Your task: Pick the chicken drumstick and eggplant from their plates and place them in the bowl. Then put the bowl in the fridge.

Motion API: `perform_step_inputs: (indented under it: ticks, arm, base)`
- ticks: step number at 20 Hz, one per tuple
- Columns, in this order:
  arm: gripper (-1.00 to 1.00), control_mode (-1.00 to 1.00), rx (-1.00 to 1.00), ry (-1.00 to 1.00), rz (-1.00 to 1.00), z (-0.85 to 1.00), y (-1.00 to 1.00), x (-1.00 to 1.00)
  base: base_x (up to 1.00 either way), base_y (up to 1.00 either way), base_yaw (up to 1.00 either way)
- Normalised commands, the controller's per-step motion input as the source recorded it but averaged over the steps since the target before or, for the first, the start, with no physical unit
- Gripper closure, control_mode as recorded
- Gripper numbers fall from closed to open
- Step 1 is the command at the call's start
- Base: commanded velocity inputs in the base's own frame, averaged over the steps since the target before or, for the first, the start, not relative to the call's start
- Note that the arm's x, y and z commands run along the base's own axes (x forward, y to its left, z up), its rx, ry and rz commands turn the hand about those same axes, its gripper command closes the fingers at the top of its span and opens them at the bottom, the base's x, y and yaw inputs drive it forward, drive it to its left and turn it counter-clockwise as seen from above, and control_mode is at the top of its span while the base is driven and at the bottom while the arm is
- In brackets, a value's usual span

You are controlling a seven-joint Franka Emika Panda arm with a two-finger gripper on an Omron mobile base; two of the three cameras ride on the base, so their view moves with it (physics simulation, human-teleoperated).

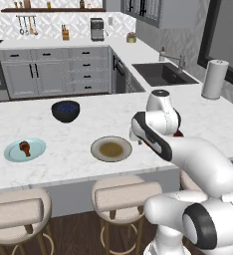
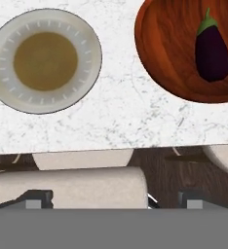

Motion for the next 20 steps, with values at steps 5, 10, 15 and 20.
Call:
perform_step_inputs:
  ticks: [5, 10, 15, 20]
  arm:
    - [-1.00, 1.00, 0.00, 0.00, 0.01, 0.00, 0.14, 0.00]
    - [-1.00, 1.00, 0.00, 0.00, 0.00, 0.00, 0.00, 0.00]
    - [-1.00, 1.00, 0.00, 0.00, 0.00, 0.00, 0.00, 0.00]
    - [-1.00, 1.00, 0.00, 0.00, 0.00, 0.00, 0.00, 0.00]
  base:
    - [-0.01, 0.09, 0.00]
    - [-0.07, 0.90, 0.00]
    - [0.14, 0.17, 0.00]
    - [0.47, 0.00, 0.00]
